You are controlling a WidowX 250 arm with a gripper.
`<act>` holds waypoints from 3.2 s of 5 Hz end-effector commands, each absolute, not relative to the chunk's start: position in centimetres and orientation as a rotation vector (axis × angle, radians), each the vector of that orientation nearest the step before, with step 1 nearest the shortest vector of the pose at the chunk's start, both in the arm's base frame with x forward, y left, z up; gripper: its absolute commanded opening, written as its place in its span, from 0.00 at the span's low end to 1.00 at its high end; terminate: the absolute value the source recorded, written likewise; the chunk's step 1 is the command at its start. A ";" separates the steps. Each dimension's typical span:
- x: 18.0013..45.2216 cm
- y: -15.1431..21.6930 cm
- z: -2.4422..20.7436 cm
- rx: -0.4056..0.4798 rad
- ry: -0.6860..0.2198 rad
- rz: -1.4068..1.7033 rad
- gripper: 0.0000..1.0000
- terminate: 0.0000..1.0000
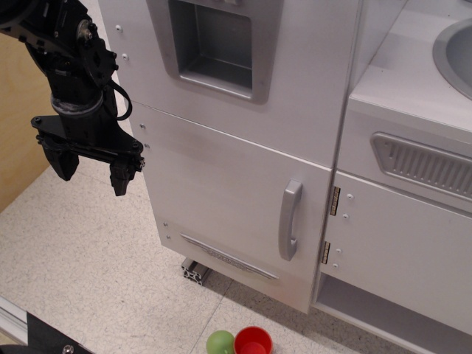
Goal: Open low fridge
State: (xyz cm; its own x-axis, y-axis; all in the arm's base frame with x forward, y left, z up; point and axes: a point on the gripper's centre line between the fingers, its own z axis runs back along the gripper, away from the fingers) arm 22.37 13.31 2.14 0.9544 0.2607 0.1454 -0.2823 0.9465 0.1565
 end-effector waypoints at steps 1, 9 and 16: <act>22.4 13.3 2.1 0.177 -0.124 0.277 1.00 0.00; 31.1 -3.3 -1.3 0.094 -0.341 0.088 1.00 0.00; 23.8 1.7 0.3 0.066 -0.212 -0.038 1.00 0.00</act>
